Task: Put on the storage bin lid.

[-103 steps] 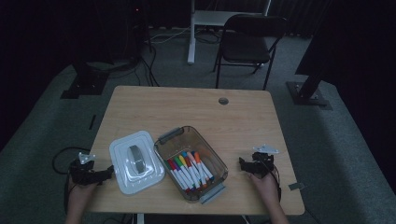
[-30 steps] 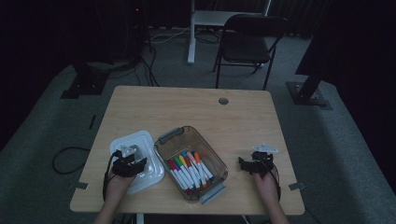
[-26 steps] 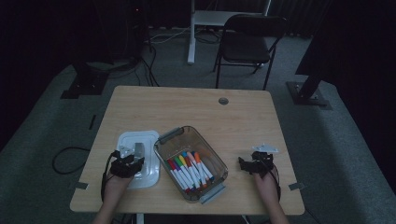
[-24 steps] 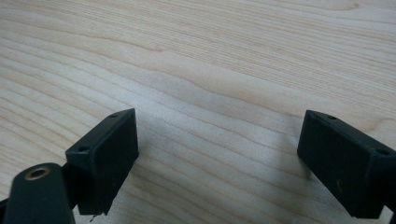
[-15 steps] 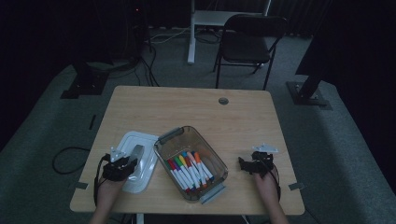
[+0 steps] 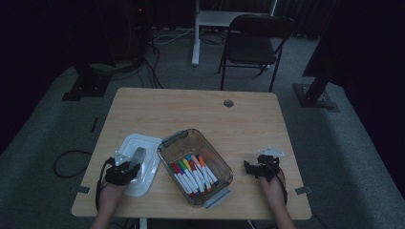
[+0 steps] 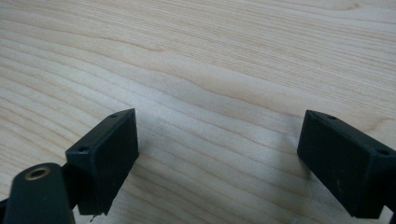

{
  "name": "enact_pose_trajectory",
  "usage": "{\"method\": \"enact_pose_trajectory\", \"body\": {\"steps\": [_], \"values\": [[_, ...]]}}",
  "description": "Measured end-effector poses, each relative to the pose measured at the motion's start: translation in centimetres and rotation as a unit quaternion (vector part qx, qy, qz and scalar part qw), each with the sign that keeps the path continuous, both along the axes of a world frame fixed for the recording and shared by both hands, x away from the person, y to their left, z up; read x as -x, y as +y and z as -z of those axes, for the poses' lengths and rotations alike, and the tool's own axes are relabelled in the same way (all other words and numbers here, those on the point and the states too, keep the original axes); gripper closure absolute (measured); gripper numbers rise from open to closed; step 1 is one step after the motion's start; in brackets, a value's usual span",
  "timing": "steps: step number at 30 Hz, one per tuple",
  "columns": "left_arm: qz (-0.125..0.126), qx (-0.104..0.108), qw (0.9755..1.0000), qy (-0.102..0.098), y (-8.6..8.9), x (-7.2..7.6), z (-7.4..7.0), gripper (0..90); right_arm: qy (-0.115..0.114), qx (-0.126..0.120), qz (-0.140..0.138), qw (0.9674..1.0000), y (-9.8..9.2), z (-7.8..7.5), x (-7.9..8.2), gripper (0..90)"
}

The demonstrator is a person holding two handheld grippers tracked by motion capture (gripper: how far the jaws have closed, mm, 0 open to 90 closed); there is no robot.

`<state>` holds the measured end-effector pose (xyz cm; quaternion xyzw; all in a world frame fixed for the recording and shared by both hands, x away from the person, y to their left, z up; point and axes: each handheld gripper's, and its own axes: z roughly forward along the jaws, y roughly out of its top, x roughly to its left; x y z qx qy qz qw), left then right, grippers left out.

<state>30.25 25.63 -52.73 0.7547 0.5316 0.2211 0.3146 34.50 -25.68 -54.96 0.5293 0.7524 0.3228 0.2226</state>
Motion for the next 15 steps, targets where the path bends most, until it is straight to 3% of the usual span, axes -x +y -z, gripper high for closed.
{"method": "enact_pose_trajectory", "body": {"steps": [6,9,15], "values": [[-0.004,0.006,1.0000,-0.006,0.4,0.1,-0.3,68.2,-0.002,-0.002,-0.005,1.0000,0.0,0.0,0.0,13.4],[-0.004,0.010,0.9999,-0.013,0.7,0.4,-0.9,68.3,-0.005,-0.015,-0.020,0.9997,0.2,-0.2,0.3,13.3],[-0.004,0.016,0.9996,-0.023,1.2,0.9,-2.2,68.3,-0.015,-0.044,-0.084,0.9954,1.8,-1.4,1.1,13.3]]}}
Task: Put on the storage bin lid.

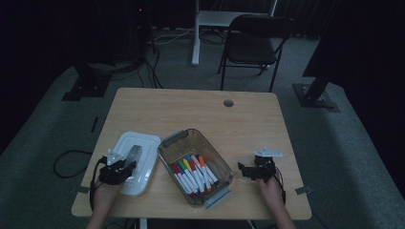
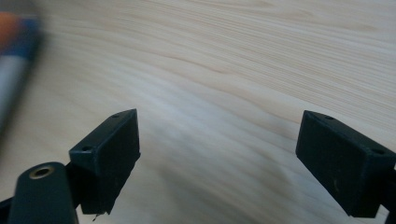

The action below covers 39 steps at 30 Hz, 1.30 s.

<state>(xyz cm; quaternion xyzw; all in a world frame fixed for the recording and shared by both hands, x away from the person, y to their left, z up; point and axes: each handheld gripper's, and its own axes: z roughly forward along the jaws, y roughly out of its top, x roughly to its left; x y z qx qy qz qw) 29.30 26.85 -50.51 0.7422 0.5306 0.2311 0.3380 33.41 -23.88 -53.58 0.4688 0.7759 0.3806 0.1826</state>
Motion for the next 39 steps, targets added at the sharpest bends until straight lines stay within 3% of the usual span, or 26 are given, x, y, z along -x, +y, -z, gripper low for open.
{"method": "enact_pose_trajectory", "body": {"steps": [5,7,11,19,23,26,30,39], "values": [[0.001,0.009,1.0000,0.004,0.7,0.6,-0.8,68.3,0.019,-0.022,-0.087,0.9958,2.0,0.0,0.6,13.2],[-0.003,0.009,1.0000,0.002,1.1,0.9,-1.2,68.3,0.018,-0.015,-0.110,0.9937,2.7,0.1,0.9,13.6],[-0.007,0.003,1.0000,-0.002,1.6,1.4,-1.7,68.3,0.030,-0.025,-0.153,0.9875,4.0,0.2,1.5,14.7],[-0.008,0.006,0.9999,-0.003,2.3,2.3,-2.4,68.3,0.034,-0.031,-0.173,0.9839,4.8,0.4,1.9,14.2],[-0.012,0.010,0.9999,-0.006,2.7,2.7,-2.9,68.3,0.022,-0.022,-0.186,0.9821,5.7,0.4,2.4,14.1],[-0.012,0.011,0.9998,-0.009,3.1,2.9,-3.5,68.3,-0.006,0.004,-0.177,0.9841,6.9,-0.2,3.1,14.2],[-0.014,0.013,0.9997,-0.011,3.5,3.0,-4.1,68.3,0.005,-0.023,-0.189,0.9817,7.6,-0.3,3.2,14.1],[-0.006,0.018,0.9996,-0.023,3.8,3.8,-5.6,68.3,0.017,0.005,-0.254,0.9672,10.9,0.9,4.1,13.4]]}}
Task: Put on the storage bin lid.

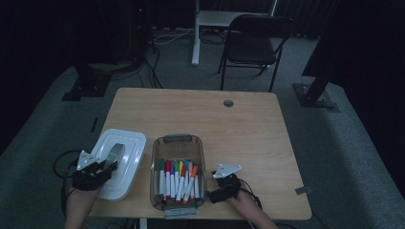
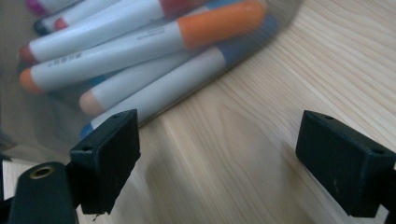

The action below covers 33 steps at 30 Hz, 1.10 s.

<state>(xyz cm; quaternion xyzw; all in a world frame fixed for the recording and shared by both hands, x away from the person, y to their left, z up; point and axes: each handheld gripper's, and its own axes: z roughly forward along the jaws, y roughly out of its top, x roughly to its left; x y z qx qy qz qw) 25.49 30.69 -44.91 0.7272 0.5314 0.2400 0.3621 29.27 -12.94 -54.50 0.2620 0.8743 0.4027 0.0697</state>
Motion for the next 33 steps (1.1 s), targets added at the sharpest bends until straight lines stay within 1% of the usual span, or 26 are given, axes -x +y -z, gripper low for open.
{"method": "enact_pose_trajectory", "body": {"steps": [1,4,7,8,12,15,16,19,20,23,25,27,29,31,33], "values": [[0.000,0.000,1.0000,-0.001,0.1,0.0,-0.2,68.3,-0.005,0.002,-0.005,1.0000,0.4,0.0,0.0,13.3],[0.001,-0.004,1.0000,-0.006,0.1,0.3,-1.0,68.3,-0.009,0.005,-0.020,0.9997,1.5,-0.1,0.1,13.0],[0.003,-0.001,0.9998,-0.019,0.2,0.5,-2.0,68.3,-0.011,0.006,-0.029,0.9995,2.6,0.0,0.0,12.9],[0.006,0.003,0.9997,-0.024,0.2,0.6,-2.3,68.3,-0.016,0.008,-0.029,0.9994,3.0,0.1,0.0,12.9],[0.021,0.008,0.9993,-0.029,0.3,0.7,-3.2,68.3,-0.028,0.025,-0.052,0.9979,4.8,0.1,-0.2,12.8],[0.025,0.003,0.9991,-0.035,0.3,0.9,-4.0,68.3,-0.029,0.017,-0.061,0.9976,5.7,-0.1,-0.3,12.7],[0.024,0.001,0.9990,-0.037,0.3,0.9,-4.2,68.3,-0.033,0.018,-0.064,0.9973,6.1,-0.1,-0.4,12.4],[0.035,0.006,0.9984,-0.044,0.4,1.3,-5.2,68.3,-0.032,0.021,-0.067,0.9970,6.6,-0.1,-0.6,12.4],[0.038,0.002,0.9981,-0.048,0.2,1.4,-5.5,68.3,-0.032,0.021,-0.066,0.9971,6.7,-0.1,-0.7,12.4],[0.055,0.001,0.9969,-0.057,-0.3,1.8,-6.3,68.2,-0.029,0.017,-0.069,0.9971,7.3,-0.1,-0.8,12.4],[0.074,0.010,0.9954,-0.059,-1.0,1.9,-6.7,68.3,-0.027,0.015,-0.071,0.9970,7.9,0.0,-1.0,12.3],[0.090,0.011,0.9940,-0.061,-1.7,1.9,-7.0,68.2,-0.029,0.016,-0.066,0.9972,8.3,-0.1,-1.1,12.3],[0.100,0.008,0.9930,-0.061,-2.4,1.8,-7.0,68.3,-0.030,0.013,-0.065,0.9973,8.6,-0.1,-1.2,12.3],[0.112,0.011,0.9919,-0.057,-3.0,1.4,-7.0,68.2,-0.030,0.009,-0.061,0.9976,8.9,-0.2,-1.3,12.3],[0.118,0.012,0.9915,-0.054,-3.7,1.1,-6.8,68.2,-0.031,0.004,-0.062,0.9976,8.9,-0.3,-1.2,12.3]]}}
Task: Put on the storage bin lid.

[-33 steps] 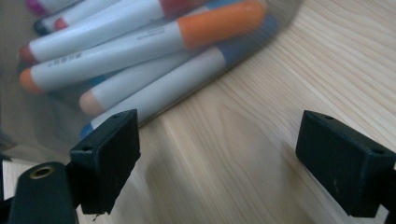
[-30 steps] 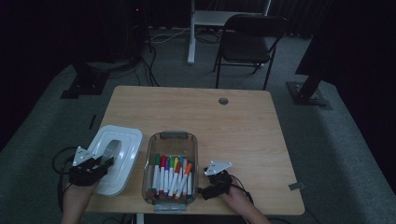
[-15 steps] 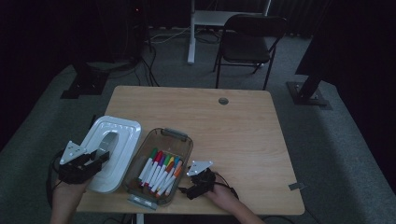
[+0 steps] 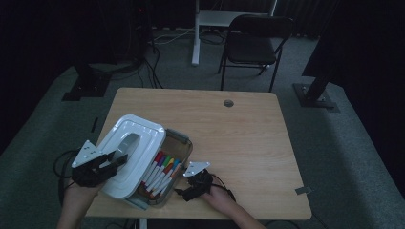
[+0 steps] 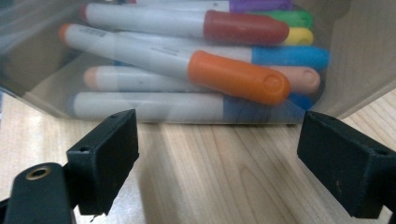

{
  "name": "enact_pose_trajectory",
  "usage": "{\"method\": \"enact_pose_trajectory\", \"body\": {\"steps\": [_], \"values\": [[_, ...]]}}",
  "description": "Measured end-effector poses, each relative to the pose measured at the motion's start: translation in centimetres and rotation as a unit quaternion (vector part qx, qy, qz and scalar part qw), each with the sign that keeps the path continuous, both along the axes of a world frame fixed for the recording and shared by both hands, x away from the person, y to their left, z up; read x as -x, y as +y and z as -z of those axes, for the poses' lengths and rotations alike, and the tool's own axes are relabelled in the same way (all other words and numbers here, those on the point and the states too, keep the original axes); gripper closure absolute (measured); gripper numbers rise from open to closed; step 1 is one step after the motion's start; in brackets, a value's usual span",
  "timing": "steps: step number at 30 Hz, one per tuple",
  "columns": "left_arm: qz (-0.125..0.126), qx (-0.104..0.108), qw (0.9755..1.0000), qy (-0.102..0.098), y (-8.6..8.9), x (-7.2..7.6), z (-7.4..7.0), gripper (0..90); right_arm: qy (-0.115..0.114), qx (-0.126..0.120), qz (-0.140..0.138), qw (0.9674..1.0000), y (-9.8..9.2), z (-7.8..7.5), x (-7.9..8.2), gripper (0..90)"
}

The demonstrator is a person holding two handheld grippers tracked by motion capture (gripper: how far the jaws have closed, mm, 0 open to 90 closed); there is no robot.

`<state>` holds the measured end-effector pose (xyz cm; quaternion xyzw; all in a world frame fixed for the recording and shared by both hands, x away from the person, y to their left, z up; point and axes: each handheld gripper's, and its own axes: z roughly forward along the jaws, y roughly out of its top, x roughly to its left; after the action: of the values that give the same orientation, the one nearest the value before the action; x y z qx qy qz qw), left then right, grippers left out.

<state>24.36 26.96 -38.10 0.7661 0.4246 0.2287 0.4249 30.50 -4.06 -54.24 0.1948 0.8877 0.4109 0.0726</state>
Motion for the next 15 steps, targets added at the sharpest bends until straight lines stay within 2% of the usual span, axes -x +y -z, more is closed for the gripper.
{"method": "enact_pose_trajectory", "body": {"steps": [5,7,9,15], "values": [[0.021,-0.001,0.9998,0.002,-1.9,-0.5,0.1,68.3,-0.013,-0.003,0.002,0.9999,-1.2,-0.7,0.4,12.3],[0.028,-0.001,0.9996,0.004,-2.7,-0.7,0.2,68.2,-0.018,-0.007,0.014,0.9997,-2.0,-0.9,0.3,12.3],[0.037,0.007,0.9993,0.010,-3.4,-0.9,0.4,68.2,-0.016,-0.008,0.024,0.9996,-2.9,-0.9,0.2,12.3],[0.061,0.011,0.9978,0.024,-5.4,-1.5,1.3,68.2,-0.014,-0.015,0.061,0.9979,-5.0,-0.8,-0.6,12.3]]}}
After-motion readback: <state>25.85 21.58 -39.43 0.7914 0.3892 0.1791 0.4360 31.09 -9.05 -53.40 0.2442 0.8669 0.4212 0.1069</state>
